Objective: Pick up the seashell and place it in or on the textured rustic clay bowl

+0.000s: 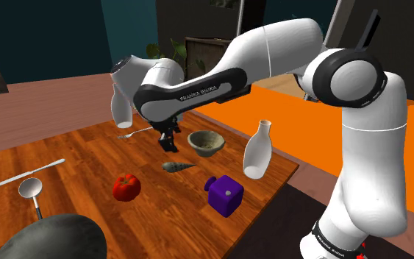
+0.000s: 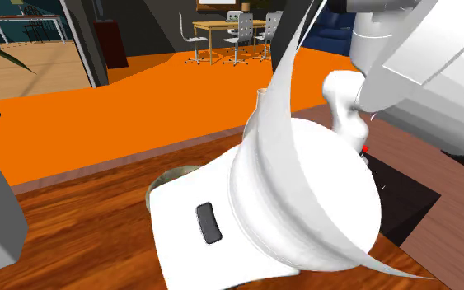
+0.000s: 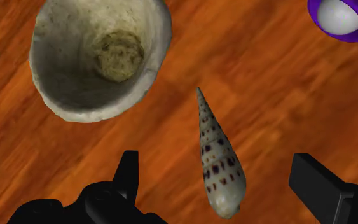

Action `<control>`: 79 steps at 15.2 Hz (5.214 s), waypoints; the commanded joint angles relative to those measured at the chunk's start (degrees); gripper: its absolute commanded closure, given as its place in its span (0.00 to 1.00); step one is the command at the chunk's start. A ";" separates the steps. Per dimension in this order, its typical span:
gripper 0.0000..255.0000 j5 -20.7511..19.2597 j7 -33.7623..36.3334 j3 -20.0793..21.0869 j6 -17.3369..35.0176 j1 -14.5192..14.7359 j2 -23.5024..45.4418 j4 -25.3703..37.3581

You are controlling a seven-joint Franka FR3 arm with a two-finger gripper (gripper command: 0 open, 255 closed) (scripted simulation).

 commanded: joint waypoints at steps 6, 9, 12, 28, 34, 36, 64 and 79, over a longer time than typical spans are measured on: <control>0.00 -9.06 -3.69 -0.28 -6.00 8.69 17.40 18.07; 0.00 -12.43 -6.63 -1.13 -8.63 12.99 25.31 27.19; 0.00 -13.94 -8.21 -1.79 -9.17 14.89 29.19 31.13; 1.00 -14.16 -6.47 -1.78 -4.08 12.17 27.21 23.73; 1.00 -14.16 -6.47 -1.78 -4.08 12.17 27.21 23.73; 1.00 -14.16 -6.47 -1.78 -4.08 12.17 27.21 23.73; 1.00 8.60 -16.77 6.35 46.67 -18.31 -3.49 -28.80; 1.00 12.14 -19.60 7.70 41.85 -19.26 -7.49 -27.30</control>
